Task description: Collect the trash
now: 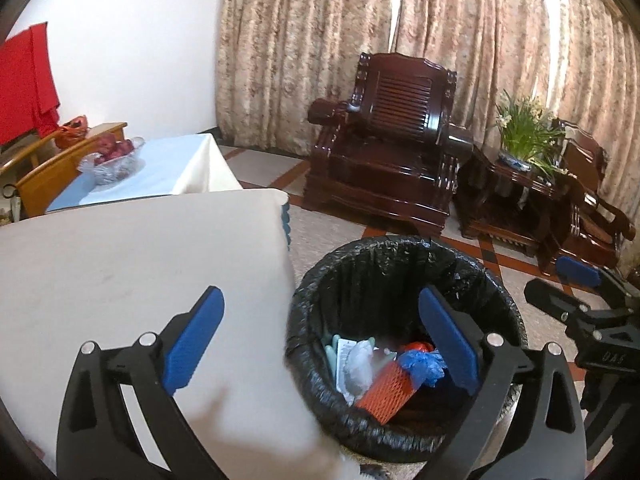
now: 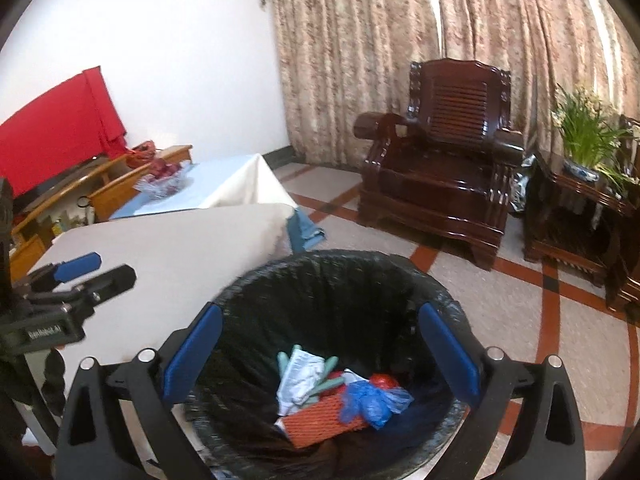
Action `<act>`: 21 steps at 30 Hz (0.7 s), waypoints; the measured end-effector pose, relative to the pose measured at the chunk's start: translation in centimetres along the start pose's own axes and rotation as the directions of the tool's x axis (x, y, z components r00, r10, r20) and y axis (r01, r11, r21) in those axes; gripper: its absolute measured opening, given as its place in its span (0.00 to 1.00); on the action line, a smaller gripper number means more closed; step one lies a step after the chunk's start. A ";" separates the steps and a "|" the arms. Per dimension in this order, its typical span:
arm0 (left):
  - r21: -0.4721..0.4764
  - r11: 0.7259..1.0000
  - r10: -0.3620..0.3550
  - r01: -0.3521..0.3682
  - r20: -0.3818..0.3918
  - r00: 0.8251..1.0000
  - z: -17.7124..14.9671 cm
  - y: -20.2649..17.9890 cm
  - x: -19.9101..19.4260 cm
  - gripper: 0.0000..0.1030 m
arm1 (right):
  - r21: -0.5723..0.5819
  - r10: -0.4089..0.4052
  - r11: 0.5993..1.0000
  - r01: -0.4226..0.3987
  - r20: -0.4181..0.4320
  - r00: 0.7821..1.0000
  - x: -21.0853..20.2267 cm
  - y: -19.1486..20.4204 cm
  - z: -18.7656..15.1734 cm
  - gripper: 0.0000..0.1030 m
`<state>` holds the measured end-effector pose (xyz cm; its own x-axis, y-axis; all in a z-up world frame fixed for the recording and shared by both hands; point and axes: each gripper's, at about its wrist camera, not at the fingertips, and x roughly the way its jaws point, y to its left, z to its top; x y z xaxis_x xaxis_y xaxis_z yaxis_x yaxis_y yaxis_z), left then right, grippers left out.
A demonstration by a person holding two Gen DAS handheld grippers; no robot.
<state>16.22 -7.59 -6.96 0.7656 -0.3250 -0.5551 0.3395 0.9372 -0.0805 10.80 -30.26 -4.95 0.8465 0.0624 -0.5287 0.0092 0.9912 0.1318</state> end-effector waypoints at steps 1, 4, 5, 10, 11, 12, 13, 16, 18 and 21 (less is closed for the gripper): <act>0.000 1.000 0.005 -0.005 0.005 1.000 -0.1 0.2 -0.6 0.93 | -0.003 0.006 1.000 -0.006 0.006 1.000 -0.4 0.4 0.1 0.94; 0.005 1.000 0.027 -0.027 0.015 1.000 -0.3 0.4 -2.4 0.93 | -0.011 0.015 1.000 -0.015 0.017 1.000 -1.6 1.5 0.3 0.94; 0.005 0.999 0.034 -0.034 0.018 0.999 -0.4 0.5 -3.0 0.93 | -0.013 0.017 1.000 -0.017 0.017 1.000 -1.9 1.8 0.4 0.94; 0.005 0.998 0.058 -0.058 0.037 0.998 -0.4 0.8 -5.2 0.93 | -0.029 0.044 0.999 -0.044 0.019 0.999 -3.3 3.2 0.5 0.94; 0.006 0.998 0.061 -0.061 0.041 0.997 -0.4 0.7 -5.6 0.93 | -0.033 0.048 0.998 -0.047 0.019 0.999 -3.6 3.3 0.5 0.94; 0.006 0.998 0.065 -0.066 0.044 0.997 -0.4 0.7 -6.0 0.93 | -0.036 0.052 0.998 -0.052 0.019 0.998 -3.9 3.6 0.6 0.94; 0.006 0.998 0.069 -0.069 0.046 0.997 -0.5 0.8 -6.4 0.94 | -0.039 0.057 0.998 -0.056 0.019 0.998 -4.0 3.9 0.5 0.94; 0.002 0.997 0.074 -0.074 0.057 0.996 -0.5 0.9 -7.3 0.94 | -0.053 0.065 0.997 -0.064 0.026 0.998 -4.6 4.6 0.6 0.94; -0.001 0.997 0.078 -0.078 0.062 0.995 -0.7 0.9 -7.8 0.94 | -0.061 0.070 0.996 -0.068 0.033 0.997 -5.0 5.1 0.7 0.94; -0.010 0.997 0.082 -0.081 0.073 0.994 -0.8 1.0 -8.6 0.94 | -0.067 0.075 0.995 -0.072 0.040 0.996 -5.4 5.5 0.7 0.94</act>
<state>9.58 -3.74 -2.94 0.8284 -0.2558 -0.4982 0.2707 0.9617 -0.0436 6.63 -25.26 -0.76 0.8654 0.1315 -0.4835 -0.0874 0.9898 0.1128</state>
